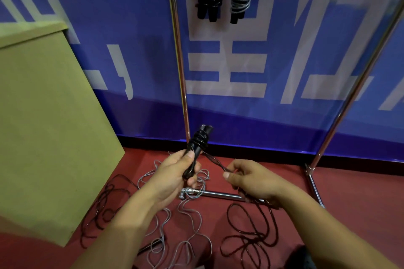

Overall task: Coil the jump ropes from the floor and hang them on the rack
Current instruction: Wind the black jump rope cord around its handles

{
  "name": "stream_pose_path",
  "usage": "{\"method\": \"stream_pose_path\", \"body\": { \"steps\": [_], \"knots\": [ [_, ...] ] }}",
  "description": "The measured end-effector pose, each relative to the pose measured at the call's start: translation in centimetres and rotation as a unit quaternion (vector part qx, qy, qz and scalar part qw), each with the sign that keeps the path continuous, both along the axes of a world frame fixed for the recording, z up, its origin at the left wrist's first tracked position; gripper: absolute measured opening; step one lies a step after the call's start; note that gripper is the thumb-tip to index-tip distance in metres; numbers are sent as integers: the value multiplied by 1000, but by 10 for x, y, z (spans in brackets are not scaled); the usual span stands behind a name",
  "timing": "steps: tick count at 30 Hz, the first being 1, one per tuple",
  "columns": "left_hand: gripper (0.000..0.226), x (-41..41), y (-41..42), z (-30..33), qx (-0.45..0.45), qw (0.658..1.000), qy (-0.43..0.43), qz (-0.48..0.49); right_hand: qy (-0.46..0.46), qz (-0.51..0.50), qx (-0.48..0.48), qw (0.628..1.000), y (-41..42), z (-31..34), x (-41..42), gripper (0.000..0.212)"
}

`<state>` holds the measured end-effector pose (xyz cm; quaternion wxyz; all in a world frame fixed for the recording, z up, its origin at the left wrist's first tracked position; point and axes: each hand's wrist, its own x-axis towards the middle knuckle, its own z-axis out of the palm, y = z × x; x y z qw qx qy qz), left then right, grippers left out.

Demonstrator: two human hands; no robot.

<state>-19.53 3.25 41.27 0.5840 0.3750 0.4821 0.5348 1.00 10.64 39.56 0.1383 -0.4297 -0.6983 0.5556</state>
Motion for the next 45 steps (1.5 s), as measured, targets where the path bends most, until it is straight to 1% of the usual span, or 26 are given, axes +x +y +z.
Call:
{"method": "stream_pose_path", "body": {
  "steps": [1, 3, 4, 6, 8, 10, 14, 16, 18, 21, 22, 24, 26, 28, 30, 33, 35, 36, 38, 40, 41, 42, 43, 44, 45],
  "knots": [
    [16, -2, 1, -2, -2, 1000, 20, 17, 0, 13, 11, 1000, -2, 1, 0, 18],
    [16, -6, 4, -7, -5, 997, 61, 42, -26, 41, 74, 996, -6, 2, -1, 19],
    [18, -8, 5, -10, -5, 995, 91, 51, -47, 55, 115, 991, -8, 3, -2, 20],
    [22, -9, 7, -17, -14, 981, 179, 70, -75, 78, 183, 977, -14, 8, -5, 20],
    [21, -11, 10, -27, -38, 956, 278, 86, -78, 93, 227, 966, -19, 12, -8, 23],
    [18, -14, 13, -34, -64, 927, 357, 96, -77, 97, 259, 958, -22, 13, -9, 25],
    [14, -16, 15, -39, -74, 881, 457, 97, -86, 106, 313, 940, -22, 13, -9, 32],
    [15, -13, 17, -41, -70, 857, 505, 74, -106, 96, 345, 927, -22, 13, -9, 39],
    [8, -7, 20, -46, -74, 841, 535, 46, -132, 81, 373, 915, -21, 14, -9, 40],
    [13, 3, 25, -52, -82, 811, 579, 1, -137, 38, 396, 907, -20, 16, -6, 27],
    [16, 7, 25, -52, -85, 802, 591, -22, -144, 22, 407, 902, -18, 16, -4, 24],
    [19, 15, 24, -48, -84, 779, 616, -83, -160, 5, 429, 889, -14, 16, -2, 27],
    [25, 22, 21, -45, -68, 753, 638, -147, -172, -4, 431, 886, -9, 15, -1, 29],
    [25, 28, 15, -37, -42, 742, 642, -189, -187, -19, 430, 883, -4, 14, 1, 31],
    [21, 33, 8, -28, -18, 743, 635, -212, -208, -38, 425, 880, 1, 13, 2, 34],
    [13, 30, -1, -14, 13, 748, 624, -223, -222, -85, 391, 889, 9, 10, 6, 41],
    [10, 25, -6, -11, 23, 765, 596, -242, -227, -114, 359, 898, 12, 9, 8, 51],
    [8, 22, -8, -12, 27, 787, 560, -259, -226, -123, 335, 906, 14, 9, 9, 56],
    [9, 18, -13, -13, 31, 852, 433, -293, -194, -139, 266, 934, 16, 10, 8, 64],
    [26, 14, -16, -11, 38, 910, 289, -294, -125, -137, 190, 964, 18, 11, 7, 64],
    [36, 13, -17, -9, 42, 929, 232, -286, -90, -129, 157, 975, 18, 11, 6, 58],
    [42, 12, -18, -5, 51, 941, 190, -276, -61, -116, 133, 982, 18, 11, 4, 47],
    [44, 12, -18, -4, 60, 949, 160, -264, -40, -104, 111, 988, 16, 10, 1, 35],
    [43, 12, -17, 0, 67, 957, 140, -245, -22, -97, 92, 991, 15, 10, -3, 27],
    [41, 13, -17, 1, 68, 964, 124, -225, -8, -95, 73, 993, 11, 9, -5, 26]
  ]
}}
